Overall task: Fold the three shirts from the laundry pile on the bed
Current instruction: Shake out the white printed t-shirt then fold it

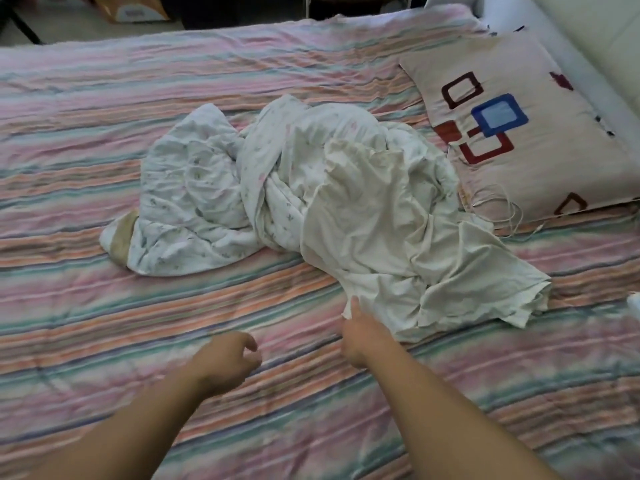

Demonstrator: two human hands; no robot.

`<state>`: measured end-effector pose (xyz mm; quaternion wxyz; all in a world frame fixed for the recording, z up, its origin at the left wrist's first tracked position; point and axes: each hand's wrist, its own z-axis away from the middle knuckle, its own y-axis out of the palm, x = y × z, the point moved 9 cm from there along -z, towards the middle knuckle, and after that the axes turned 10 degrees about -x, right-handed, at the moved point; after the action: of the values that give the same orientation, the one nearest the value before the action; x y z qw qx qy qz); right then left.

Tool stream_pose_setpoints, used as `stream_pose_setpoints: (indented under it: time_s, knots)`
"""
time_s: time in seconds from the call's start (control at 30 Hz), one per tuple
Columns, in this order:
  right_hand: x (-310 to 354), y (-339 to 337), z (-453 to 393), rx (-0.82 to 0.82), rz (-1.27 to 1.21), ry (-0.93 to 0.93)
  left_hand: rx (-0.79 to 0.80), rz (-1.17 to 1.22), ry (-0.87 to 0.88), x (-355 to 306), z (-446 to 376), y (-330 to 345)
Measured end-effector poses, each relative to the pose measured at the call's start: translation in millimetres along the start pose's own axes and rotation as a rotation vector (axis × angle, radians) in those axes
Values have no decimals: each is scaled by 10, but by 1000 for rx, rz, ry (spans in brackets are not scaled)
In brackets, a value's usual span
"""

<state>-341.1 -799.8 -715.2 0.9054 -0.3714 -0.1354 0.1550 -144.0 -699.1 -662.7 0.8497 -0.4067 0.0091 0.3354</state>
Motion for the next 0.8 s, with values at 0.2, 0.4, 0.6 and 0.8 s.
stream_pose_setpoints:
  time_s: [0.2, 0.4, 0.6, 0.8]
  knots:
    - [-31, 222, -241, 87, 91, -18, 30, 37, -38, 235, -61, 196]
    - [-66, -58, -228, -223, -69, 64, -7, 74, -61, 280, -63, 162]
    - [-266, -507, 72, -568, -430, 267, -83, 80, -35, 133, 54, -17]
    - [-174, -1078, 685, -614, -450, 160, -329, 107, 159, -367, 342, -591]
